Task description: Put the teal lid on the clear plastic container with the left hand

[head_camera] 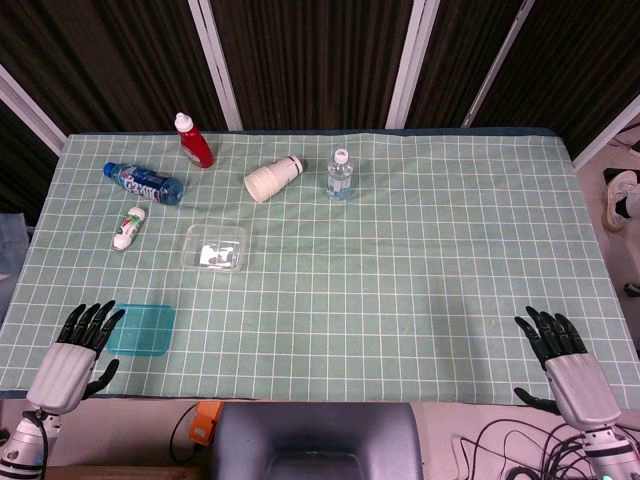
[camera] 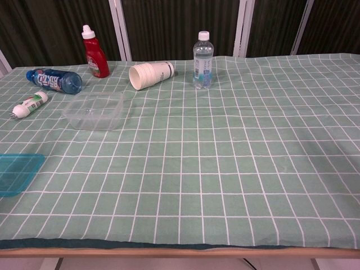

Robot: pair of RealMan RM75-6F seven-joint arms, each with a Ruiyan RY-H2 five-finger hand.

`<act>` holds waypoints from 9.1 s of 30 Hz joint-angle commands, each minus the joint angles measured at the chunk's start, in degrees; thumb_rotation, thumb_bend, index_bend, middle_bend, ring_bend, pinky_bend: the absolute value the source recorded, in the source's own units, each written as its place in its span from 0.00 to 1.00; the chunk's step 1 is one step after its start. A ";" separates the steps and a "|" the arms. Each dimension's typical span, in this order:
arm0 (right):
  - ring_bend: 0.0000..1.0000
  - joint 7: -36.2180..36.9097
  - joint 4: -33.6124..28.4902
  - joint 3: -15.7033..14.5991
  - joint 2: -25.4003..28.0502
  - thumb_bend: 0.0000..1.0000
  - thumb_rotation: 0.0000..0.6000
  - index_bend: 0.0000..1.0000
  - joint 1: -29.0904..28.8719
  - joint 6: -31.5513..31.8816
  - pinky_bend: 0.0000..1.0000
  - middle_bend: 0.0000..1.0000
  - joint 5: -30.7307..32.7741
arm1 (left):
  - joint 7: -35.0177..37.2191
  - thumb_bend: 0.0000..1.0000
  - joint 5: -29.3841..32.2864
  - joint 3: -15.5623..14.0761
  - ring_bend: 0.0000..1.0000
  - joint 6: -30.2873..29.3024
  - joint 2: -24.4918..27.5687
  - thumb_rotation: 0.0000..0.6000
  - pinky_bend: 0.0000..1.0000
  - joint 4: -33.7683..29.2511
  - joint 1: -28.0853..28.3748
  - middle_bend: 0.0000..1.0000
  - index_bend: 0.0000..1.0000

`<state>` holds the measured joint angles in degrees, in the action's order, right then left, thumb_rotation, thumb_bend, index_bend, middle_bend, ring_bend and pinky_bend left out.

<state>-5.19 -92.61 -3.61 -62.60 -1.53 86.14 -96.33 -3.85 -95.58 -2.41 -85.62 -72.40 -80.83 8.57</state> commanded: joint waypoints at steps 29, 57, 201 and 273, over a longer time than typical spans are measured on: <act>0.00 -5.88 -0.64 1.57 -2.84 0.06 1.00 0.00 -1.76 -4.82 0.00 0.00 4.31 | 45.39 0.23 -10.78 -7.54 0.00 19.62 -6.29 1.00 0.00 26.18 22.85 0.00 0.00; 0.00 -7.54 -0.84 1.42 -3.63 0.06 1.00 0.00 -2.34 -5.60 0.00 0.00 4.90 | 52.46 0.23 -6.94 -11.81 0.00 23.71 -10.87 1.00 0.00 36.28 23.66 0.00 0.00; 0.00 -3.83 -0.72 3.45 -1.98 0.06 1.00 0.00 -5.47 -10.57 0.00 0.00 12.13 | 26.04 0.27 19.67 9.06 0.73 64.21 -11.90 1.00 0.69 27.21 51.89 0.61 0.01; 0.00 -2.17 -0.93 3.30 -0.97 0.06 1.00 0.00 -4.90 -9.09 0.00 0.00 11.21 | 9.24 0.27 30.58 8.69 0.74 66.67 -10.96 1.00 0.70 24.00 54.57 0.63 0.01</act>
<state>-7.37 -93.53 -0.31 -63.59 -6.44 77.02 -85.09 5.69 -65.16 6.28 -18.76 -83.47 -56.62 63.06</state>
